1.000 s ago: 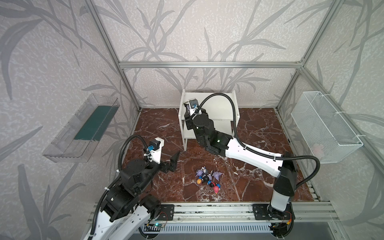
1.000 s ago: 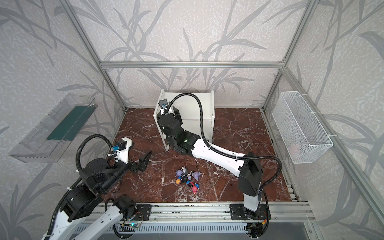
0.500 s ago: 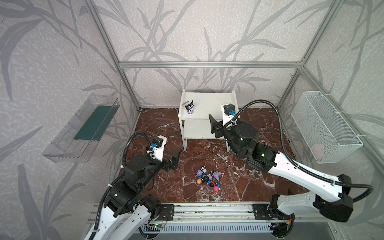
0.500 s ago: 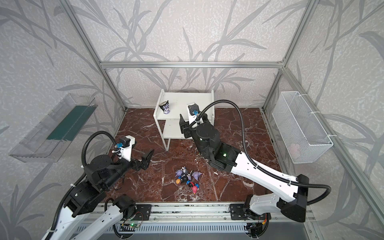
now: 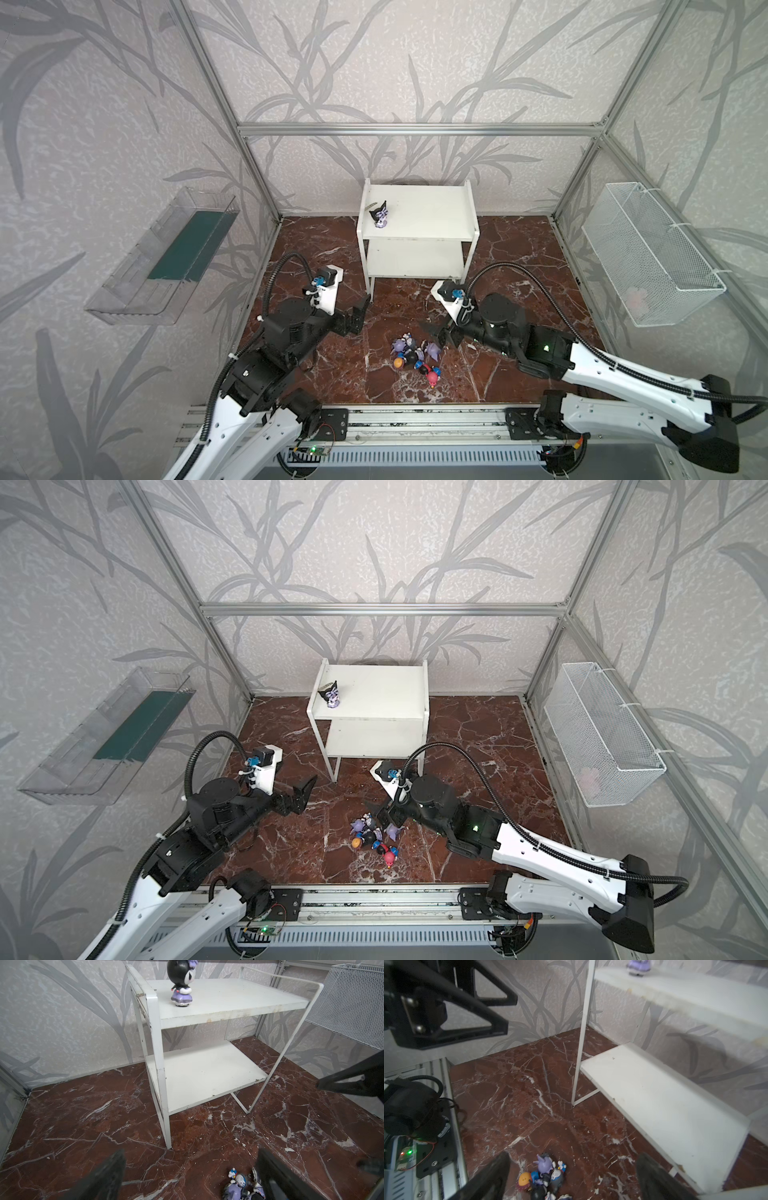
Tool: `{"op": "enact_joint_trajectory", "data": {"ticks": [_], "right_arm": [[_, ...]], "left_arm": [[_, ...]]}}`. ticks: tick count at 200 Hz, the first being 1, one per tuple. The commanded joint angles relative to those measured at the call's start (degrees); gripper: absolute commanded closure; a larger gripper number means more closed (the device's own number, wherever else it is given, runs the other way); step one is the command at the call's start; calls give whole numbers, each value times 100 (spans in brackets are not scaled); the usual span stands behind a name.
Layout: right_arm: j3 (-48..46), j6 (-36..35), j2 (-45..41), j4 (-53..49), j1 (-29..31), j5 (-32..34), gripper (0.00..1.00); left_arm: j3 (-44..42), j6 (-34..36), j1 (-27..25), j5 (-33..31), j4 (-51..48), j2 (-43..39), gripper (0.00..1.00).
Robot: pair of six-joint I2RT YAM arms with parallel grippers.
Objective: Place and organize the plastic toys onto the shelf
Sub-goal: 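Move the right gripper back down over the toy pile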
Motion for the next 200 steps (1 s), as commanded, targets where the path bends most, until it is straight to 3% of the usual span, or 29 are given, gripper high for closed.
{"op": "enact_joint_trajectory", "data": {"ticks": [1, 38, 73, 96, 125, 166, 200], "right_arm": [[-474, 611, 111, 204, 186, -269, 1], [-913, 1391, 874, 474, 335, 67, 1], [-767, 1788, 1785, 259, 328, 292, 2], [-508, 2283, 2189, -217, 292, 804, 26], [-442, 2174, 2314, -131, 281, 420, 30], [-515, 2175, 2409, -231, 268, 201, 47], [-578, 2121, 2641, -127, 97, -296, 51]], "left_arm": [[-92, -190, 7, 89, -57, -76, 1], [-263, -490, -1, 162, -188, -114, 1], [-255, -620, -42, 117, -346, -33, 1], [-294, -829, -54, 250, -374, 22, 1], [-392, -1031, -72, 370, -365, 19, 1], [-401, -1039, -90, 309, -409, -59, 1], [-445, -1150, -96, 343, -393, -79, 1]]}}
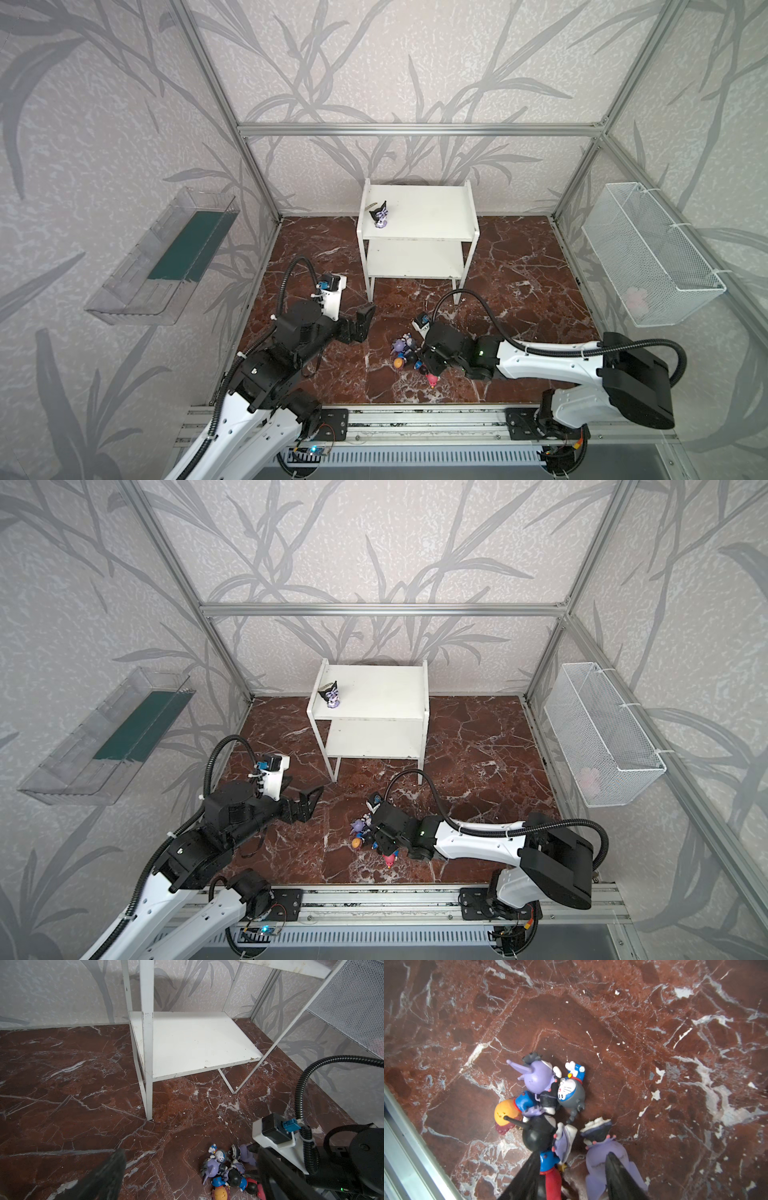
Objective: Place and organize the plastic toys onto the shelf
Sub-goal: 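Move the right gripper back down over the toy pile, then lower the right gripper onto a second purple Kuromi figure and close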
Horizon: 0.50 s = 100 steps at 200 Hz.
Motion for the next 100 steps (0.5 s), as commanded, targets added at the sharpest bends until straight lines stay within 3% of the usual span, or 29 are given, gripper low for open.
{"op": "enact_joint_trajectory", "data": {"ticks": [1, 46, 100], "right_arm": [[14, 12, 197, -21, -123, -440, 51], [-56, -85, 592, 403, -435, -1075, 49], [47, -424, 957, 438, -818, -1455, 38]], "left_arm": [[-53, -142, -19, 42, -64, -48, 1], [-81, -205, -32, 47, -72, -26, 1], [-88, -189, -51, -27, -63, -13, 1]]}}
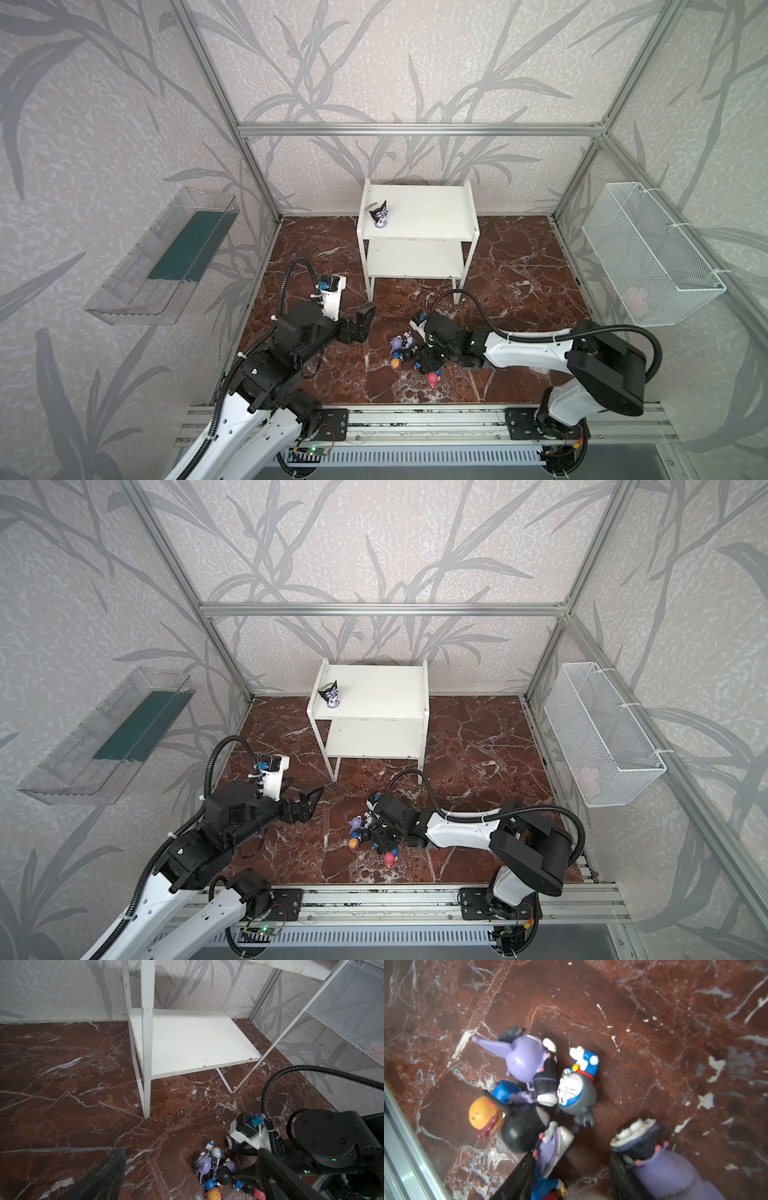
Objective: Place and organize the plastic toys onto the shelf
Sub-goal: 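Lower the right gripper onto a second purple Kuromi figure and close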
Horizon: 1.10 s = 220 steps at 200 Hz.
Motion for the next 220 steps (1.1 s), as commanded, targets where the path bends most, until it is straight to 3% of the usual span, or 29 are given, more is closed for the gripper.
{"op": "enact_joint_trajectory", "data": {"ticks": [1, 65, 93, 163, 220], "right_arm": [[43, -260, 168, -111, -153, -230, 38], [43, -987, 459, 508, -258, -801, 20], [175, -1224, 627, 550, -383, -1016, 19], [153, -1424, 572, 417, -397, -1389, 48], [-343, -1419, -349, 667, -392, -1318, 67]], "left_arm": [[-52, -51, -38, -45, -59, -4, 1], [-53, -50, -37, -65, -41, 46, 1], [-45, -32, -39, -85, -63, 42, 1], [-53, -127, -40, -15, -69, 5, 1], [-119, -472, -80, 468, -7, 190, 1]]}}
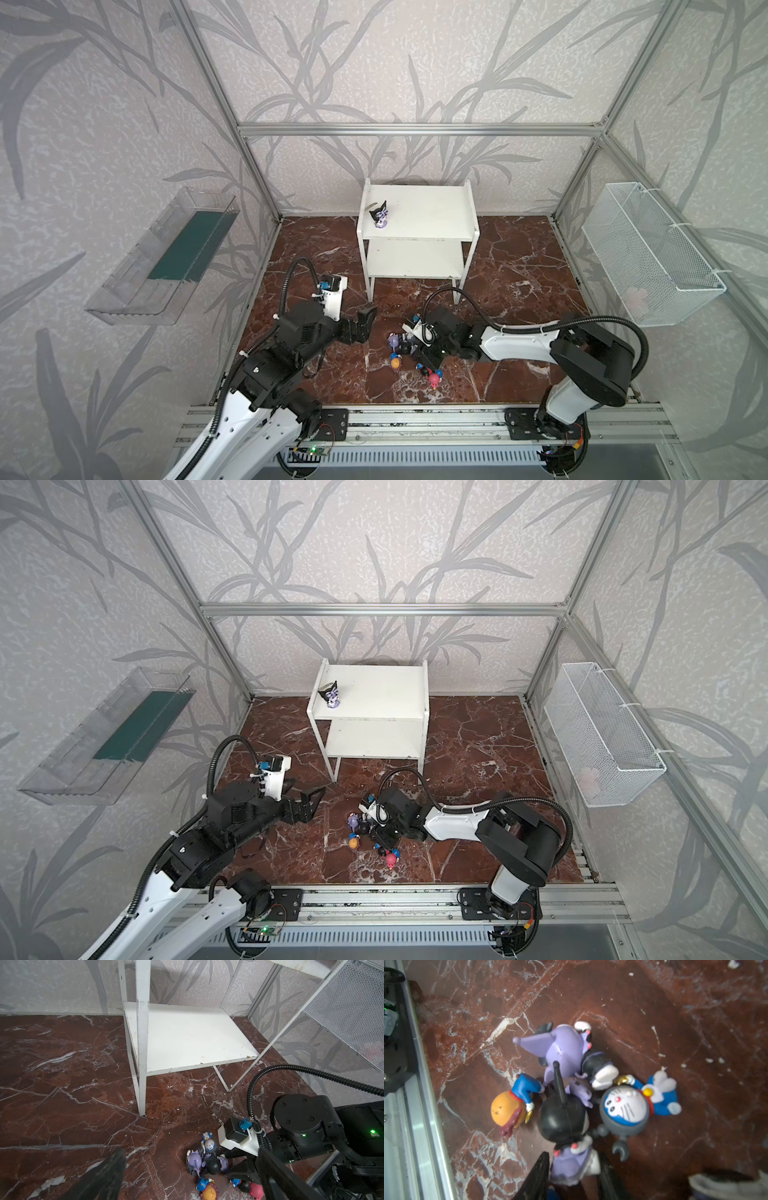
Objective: Place and organize the plastic toys onto the shelf
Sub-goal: 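Lower the right gripper onto a second purple Kuromi figure and close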
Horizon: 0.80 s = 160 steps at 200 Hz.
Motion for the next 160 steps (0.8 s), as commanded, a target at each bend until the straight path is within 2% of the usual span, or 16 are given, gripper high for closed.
{"op": "enact_joint_trajectory", "data": {"ticks": [1, 22, 34, 59, 98, 126, 160], "right_arm": [[-198, -47, -557, 56, -21, 4, 67], [-422, -58, -975, 248, -14, 86, 70], [-521, -51, -1148, 343, -12, 150, 76], [-598, -24, -1338, 381, -16, 162, 76], [-613, -78, -925, 546, -12, 180, 47], [-459, -123, -451, 759, -21, -1, 38], [-307, -128, 13, 985, -29, 64, 36]], "left_arm": [[-98, -253, -53, 315, -11, 94, 1], [-173, -470, -88, 510, 51, 158, 1], [-281, -608, -117, 623, 152, 153, 1], [-518, -897, -170, 769, 420, 101, 4], [-541, -1026, -229, 761, 446, 106, 4], [-521, -1008, -243, 649, 368, 36, 3], [-583, -1048, -257, 608, 410, -17, 3]]}}
